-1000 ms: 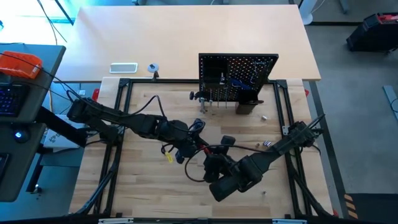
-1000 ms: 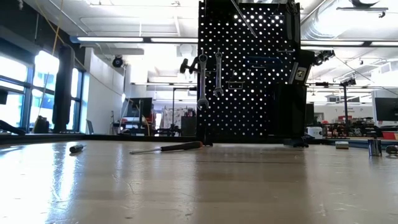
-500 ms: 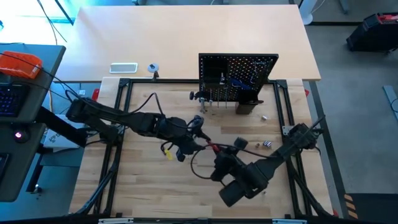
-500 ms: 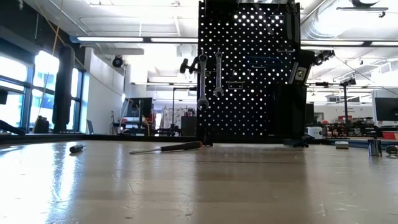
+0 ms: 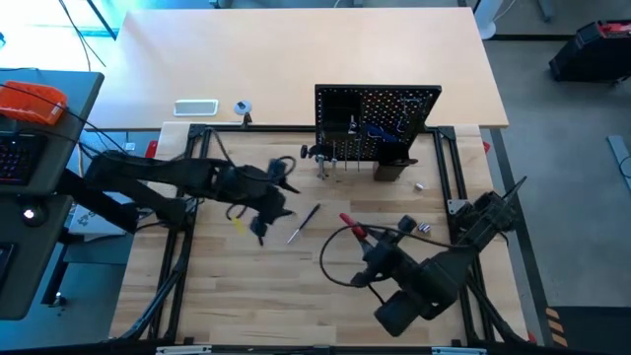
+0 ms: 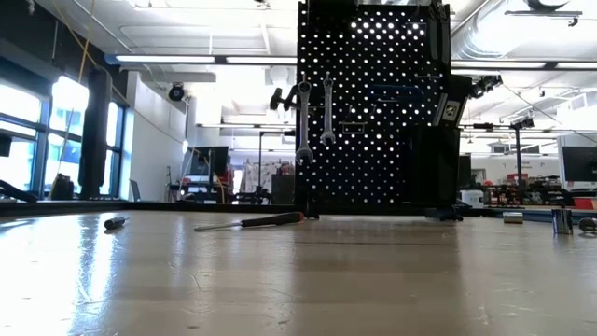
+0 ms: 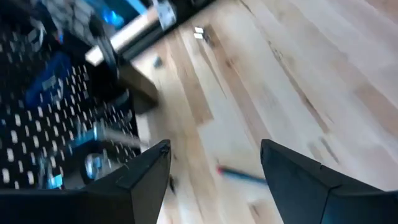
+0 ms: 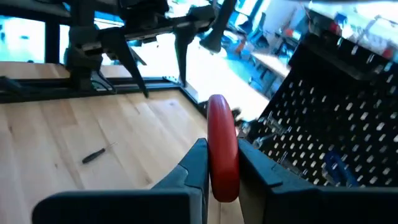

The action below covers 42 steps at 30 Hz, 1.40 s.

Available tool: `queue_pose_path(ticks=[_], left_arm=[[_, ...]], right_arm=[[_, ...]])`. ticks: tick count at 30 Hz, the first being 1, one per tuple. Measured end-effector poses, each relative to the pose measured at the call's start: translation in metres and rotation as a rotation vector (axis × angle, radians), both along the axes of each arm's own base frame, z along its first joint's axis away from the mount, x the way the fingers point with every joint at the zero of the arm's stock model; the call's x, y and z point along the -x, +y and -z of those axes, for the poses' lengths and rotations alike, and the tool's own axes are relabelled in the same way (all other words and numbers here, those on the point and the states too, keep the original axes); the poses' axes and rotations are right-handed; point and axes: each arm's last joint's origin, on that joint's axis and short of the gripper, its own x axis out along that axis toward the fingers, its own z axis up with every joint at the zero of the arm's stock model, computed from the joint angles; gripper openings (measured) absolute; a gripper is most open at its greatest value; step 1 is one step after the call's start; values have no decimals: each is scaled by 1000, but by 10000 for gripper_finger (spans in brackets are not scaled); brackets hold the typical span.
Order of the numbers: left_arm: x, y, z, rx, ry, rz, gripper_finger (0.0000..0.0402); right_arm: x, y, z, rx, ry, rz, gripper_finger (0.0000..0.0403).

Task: Hang tools onto peg board
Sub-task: Hang the red T-handle hex key onto the pegboard

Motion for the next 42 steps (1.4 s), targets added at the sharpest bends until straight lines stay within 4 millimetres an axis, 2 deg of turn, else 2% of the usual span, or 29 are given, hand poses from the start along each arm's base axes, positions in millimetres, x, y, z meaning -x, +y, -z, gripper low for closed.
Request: queue_pose_path(ticks=[4,9,15,25,36,42], left_arm=[[29,3,-2,56,35,-19,241],[58,4,-1,149,19,-20,241],[76,7,7,210,8,-68,241],[72,5,17,245,-8,-88,241],[68,5,15,252,-66,-88,241],[68,5,15,262,-68,-100,241]], right_arm=[[19,1,-18,37,24,-63,42],[52,-6,-48,36,34,-153,42],[85,-27,-81,0,80,-272,42],[120,-61,-126,-84,161,-633,42],[170,-115,-155,-91,111,-819,41],[191,-136,-164,-115,72,-934,41]])
